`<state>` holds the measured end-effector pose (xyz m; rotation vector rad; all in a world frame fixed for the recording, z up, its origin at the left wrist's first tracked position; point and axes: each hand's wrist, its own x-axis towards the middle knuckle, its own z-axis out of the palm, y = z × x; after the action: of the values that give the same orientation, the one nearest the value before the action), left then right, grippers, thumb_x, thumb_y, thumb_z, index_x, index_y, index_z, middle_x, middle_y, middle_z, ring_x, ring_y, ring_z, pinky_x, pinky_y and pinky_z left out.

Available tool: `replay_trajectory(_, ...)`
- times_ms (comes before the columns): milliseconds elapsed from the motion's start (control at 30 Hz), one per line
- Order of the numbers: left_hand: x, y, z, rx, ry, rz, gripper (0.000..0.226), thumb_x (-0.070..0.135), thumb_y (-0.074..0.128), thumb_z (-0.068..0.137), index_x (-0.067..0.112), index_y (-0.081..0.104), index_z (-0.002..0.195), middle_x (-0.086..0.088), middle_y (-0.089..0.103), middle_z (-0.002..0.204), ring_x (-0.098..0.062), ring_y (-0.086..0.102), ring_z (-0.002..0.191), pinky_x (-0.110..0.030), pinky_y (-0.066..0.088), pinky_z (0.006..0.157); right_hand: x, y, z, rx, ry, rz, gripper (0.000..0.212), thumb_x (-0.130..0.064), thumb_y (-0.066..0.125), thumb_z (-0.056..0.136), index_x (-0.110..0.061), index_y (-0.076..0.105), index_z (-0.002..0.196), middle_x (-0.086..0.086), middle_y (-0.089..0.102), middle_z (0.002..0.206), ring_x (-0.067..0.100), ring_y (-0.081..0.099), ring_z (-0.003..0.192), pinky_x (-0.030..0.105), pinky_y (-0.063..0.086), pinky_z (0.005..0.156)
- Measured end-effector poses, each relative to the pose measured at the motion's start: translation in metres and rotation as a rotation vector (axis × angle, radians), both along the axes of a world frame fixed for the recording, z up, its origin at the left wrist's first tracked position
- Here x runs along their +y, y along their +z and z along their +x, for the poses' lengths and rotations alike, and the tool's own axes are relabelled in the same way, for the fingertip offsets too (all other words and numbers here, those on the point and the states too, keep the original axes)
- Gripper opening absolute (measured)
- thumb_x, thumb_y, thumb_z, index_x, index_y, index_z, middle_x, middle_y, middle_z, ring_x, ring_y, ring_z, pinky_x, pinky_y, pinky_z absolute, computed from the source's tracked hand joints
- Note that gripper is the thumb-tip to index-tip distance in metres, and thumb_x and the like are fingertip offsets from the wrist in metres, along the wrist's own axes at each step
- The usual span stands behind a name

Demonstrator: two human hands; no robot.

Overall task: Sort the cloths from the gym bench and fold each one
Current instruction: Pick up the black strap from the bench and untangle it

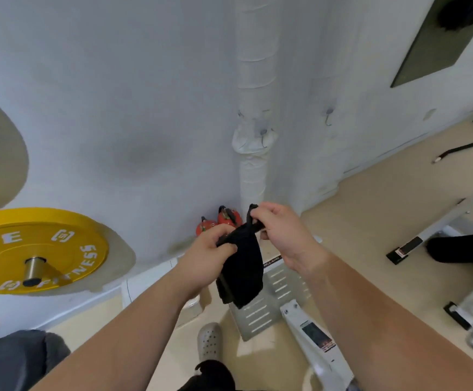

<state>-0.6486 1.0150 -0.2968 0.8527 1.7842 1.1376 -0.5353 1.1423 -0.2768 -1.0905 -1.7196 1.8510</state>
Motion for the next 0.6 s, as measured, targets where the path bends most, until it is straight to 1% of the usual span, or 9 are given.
replay_trajectory(67, 0.031, 0.001, -0.019, -0.058, -0.048, 0.028, 0.033, 0.012, 0.058, 0.082, 0.029, 0.069, 0.108, 0.002, 0.070, 0.093, -0.012, 0.065, 0.085, -0.027, 0.048, 0.073, 0.022, -0.001, -0.021, -0.043, 0.023, 0.052, 0.033, -0.013, 0.058, 0.092, -0.019, 0.053, 0.059, 0.001, 0.045, 0.063, 0.009, 0.042, 0.056, 0.022, 0.034, 0.053)
replay_trajectory(100, 0.047, 0.001, -0.029, -0.100, -0.061, 0.038, 0.032, 0.017, 0.059, 0.082, 0.031, 0.068, 0.109, 0.001, 0.068, 0.089, -0.011, 0.065, 0.081, -0.026, 0.048, 0.067, 0.033, -0.002, -0.031, -0.069, 0.027, 0.075, 0.032, -0.013, 0.059, 0.091, -0.017, 0.052, 0.061, 0.001, 0.042, 0.063, 0.008, 0.040, 0.056, 0.021, 0.033, 0.054)
replay_trajectory(167, 0.077, 0.001, -0.049, -0.142, -0.071, 0.066, 0.015, 0.025, 0.058, 0.096, 0.030, 0.068, 0.106, 0.009, 0.066, 0.076, -0.004, 0.063, 0.070, -0.019, 0.045, 0.056, 0.054, -0.003, -0.049, -0.123, 0.011, 0.110, 0.027, -0.015, 0.061, 0.091, -0.013, 0.053, 0.066, 0.005, 0.037, 0.065, 0.011, 0.036, 0.057, 0.023, 0.030, 0.054)
replay_trajectory(200, 0.092, 0.000, -0.059, -0.120, -0.072, 0.080, 0.013, 0.030, 0.055, 0.101, 0.029, 0.068, 0.104, 0.014, 0.066, 0.072, -0.001, 0.062, 0.067, -0.016, 0.044, 0.056, 0.064, -0.003, -0.058, -0.132, -0.003, 0.117, 0.025, -0.018, 0.062, 0.092, -0.011, 0.054, 0.069, 0.006, 0.036, 0.068, 0.013, 0.036, 0.060, 0.026, 0.030, 0.056)
replay_trajectory(267, 0.118, 0.000, -0.077, -0.062, -0.101, 0.104, 0.019, 0.036, 0.051, 0.104, 0.027, 0.067, 0.101, 0.017, 0.065, 0.069, -0.003, 0.060, 0.064, -0.017, 0.044, 0.058, 0.085, -0.003, -0.072, -0.141, -0.047, 0.105, 0.023, -0.021, 0.063, 0.091, -0.011, 0.056, 0.072, 0.007, 0.039, 0.071, 0.017, 0.038, 0.066, 0.029, 0.032, 0.060)
replay_trajectory(367, 0.156, 0.006, -0.097, -0.135, -0.180, 0.107, 0.021, 0.032, 0.049, 0.106, 0.021, 0.067, 0.105, 0.017, 0.068, 0.070, -0.002, 0.062, 0.061, -0.019, 0.047, 0.055, 0.118, -0.003, -0.085, -0.172, -0.088, 0.116, 0.024, -0.027, 0.063, 0.093, -0.015, 0.062, 0.072, 0.005, 0.051, 0.073, 0.015, 0.047, 0.069, 0.032, 0.037, 0.067)
replay_trajectory(433, 0.182, 0.008, -0.103, -0.166, -0.196, 0.107, 0.019, 0.027, 0.050, 0.106, 0.024, 0.068, 0.113, 0.013, 0.076, 0.084, 0.000, 0.069, 0.074, -0.014, 0.050, 0.063, 0.142, -0.006, -0.088, -0.162, -0.068, 0.110, 0.024, -0.027, 0.060, 0.097, -0.017, 0.067, 0.076, 0.003, 0.058, 0.076, 0.012, 0.051, 0.072, 0.029, 0.040, 0.068)
replay_trajectory(500, 0.209, 0.005, -0.106, -0.135, -0.215, 0.103, 0.021, 0.023, 0.050, 0.106, 0.024, 0.067, 0.117, 0.012, 0.077, 0.092, 0.002, 0.070, 0.084, -0.011, 0.050, 0.068, 0.167, -0.012, -0.089, -0.170, -0.060, 0.101, 0.024, -0.027, 0.059, 0.098, -0.013, 0.068, 0.081, 0.004, 0.059, 0.079, 0.014, 0.052, 0.074, 0.030, 0.040, 0.069)
replay_trajectory(600, 0.246, -0.010, -0.106, -0.079, -0.156, 0.052, 0.019, 0.022, 0.050, 0.106, 0.022, 0.068, 0.111, 0.014, 0.073, 0.085, 0.005, 0.067, 0.076, -0.008, 0.047, 0.064, 0.207, -0.028, -0.093, -0.204, -0.086, 0.133, 0.029, -0.029, 0.064, 0.092, -0.004, 0.063, 0.077, 0.007, 0.056, 0.074, 0.018, 0.051, 0.071, 0.035, 0.039, 0.067)
